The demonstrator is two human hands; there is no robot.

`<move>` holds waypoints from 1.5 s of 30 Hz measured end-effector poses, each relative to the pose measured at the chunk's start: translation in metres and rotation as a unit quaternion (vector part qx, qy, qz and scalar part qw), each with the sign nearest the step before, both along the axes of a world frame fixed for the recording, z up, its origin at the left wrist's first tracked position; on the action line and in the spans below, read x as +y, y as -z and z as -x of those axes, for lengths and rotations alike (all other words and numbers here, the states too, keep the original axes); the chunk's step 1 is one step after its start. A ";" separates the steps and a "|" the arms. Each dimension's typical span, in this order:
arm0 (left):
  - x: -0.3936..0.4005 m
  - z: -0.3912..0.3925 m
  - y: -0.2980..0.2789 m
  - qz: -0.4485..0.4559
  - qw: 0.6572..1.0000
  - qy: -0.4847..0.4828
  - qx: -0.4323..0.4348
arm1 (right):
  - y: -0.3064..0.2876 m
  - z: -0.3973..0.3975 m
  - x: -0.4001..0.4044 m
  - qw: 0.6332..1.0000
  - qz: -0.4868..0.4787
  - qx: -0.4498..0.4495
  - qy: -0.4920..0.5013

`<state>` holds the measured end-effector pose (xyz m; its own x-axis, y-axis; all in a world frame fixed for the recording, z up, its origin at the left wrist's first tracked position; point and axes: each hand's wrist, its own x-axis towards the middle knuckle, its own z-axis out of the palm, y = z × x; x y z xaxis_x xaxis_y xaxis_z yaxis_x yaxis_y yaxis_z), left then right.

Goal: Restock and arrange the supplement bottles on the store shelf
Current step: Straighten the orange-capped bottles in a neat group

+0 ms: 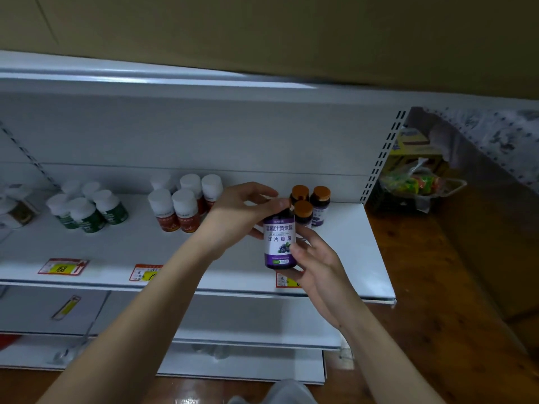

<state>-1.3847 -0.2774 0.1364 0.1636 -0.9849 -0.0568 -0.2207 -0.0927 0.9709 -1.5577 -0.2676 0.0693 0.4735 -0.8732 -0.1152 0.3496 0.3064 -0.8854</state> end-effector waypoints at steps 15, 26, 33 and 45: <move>0.006 0.001 0.007 0.010 0.999 0.028 0.026 | 0.001 0.001 -0.008 0.997 0.034 0.034 0.057; 0.005 0.003 0.007 0.011 0.998 0.038 0.041 | -0.008 -0.005 -0.013 0.958 0.170 0.206 0.107; 0.003 0.002 0.010 0.009 0.987 0.008 0.159 | -0.012 0.000 -0.016 0.999 0.036 0.015 0.019; 0.004 0.002 0.017 0.000 0.997 0.030 0.070 | -0.009 -0.008 -0.013 0.955 0.172 0.202 0.131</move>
